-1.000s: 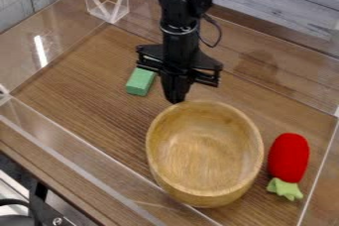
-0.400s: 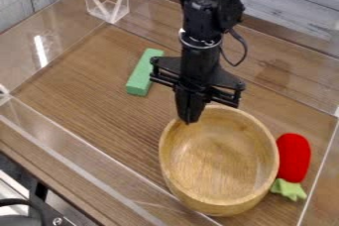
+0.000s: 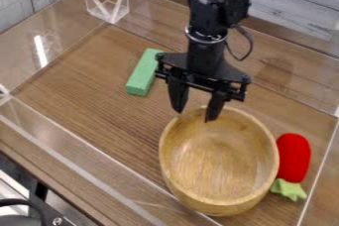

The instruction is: Put the green block in the brown bowl

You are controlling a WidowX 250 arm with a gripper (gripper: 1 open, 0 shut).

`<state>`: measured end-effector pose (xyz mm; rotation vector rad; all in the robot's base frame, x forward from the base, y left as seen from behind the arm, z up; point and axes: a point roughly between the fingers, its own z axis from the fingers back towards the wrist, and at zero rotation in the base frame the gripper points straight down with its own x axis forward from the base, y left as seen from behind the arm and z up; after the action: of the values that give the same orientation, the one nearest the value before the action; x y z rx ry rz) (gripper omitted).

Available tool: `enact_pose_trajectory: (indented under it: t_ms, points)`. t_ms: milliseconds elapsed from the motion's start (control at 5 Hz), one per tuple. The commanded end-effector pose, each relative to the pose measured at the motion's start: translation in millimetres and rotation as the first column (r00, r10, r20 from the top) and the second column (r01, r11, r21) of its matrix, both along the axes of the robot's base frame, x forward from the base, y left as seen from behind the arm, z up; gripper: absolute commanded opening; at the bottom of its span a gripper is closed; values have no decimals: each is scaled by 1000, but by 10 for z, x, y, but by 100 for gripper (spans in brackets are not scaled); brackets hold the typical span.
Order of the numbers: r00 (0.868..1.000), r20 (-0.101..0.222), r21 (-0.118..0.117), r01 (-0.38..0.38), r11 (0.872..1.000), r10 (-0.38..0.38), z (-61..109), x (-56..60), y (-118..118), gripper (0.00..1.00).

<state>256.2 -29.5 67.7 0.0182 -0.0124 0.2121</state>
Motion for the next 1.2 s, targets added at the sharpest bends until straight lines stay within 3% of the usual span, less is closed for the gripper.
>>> enact_pose_trajectory:
  t_ms: [0, 200, 600, 800, 1000]
  points:
    - [999, 44, -5, -29, 1000, 29, 160, 151, -34, 100]
    - [997, 45, -1, -63, 998, 63, 204, 222, 26, 100]
    - [986, 72, 2, -150, 989, 149, 293, 158, 408, 100]
    - [988, 95, 9, -125, 992, 123, 290, 130, 535, 100]
    - [986, 111, 19, -128, 992, 125, 273, 150, 458, 100]
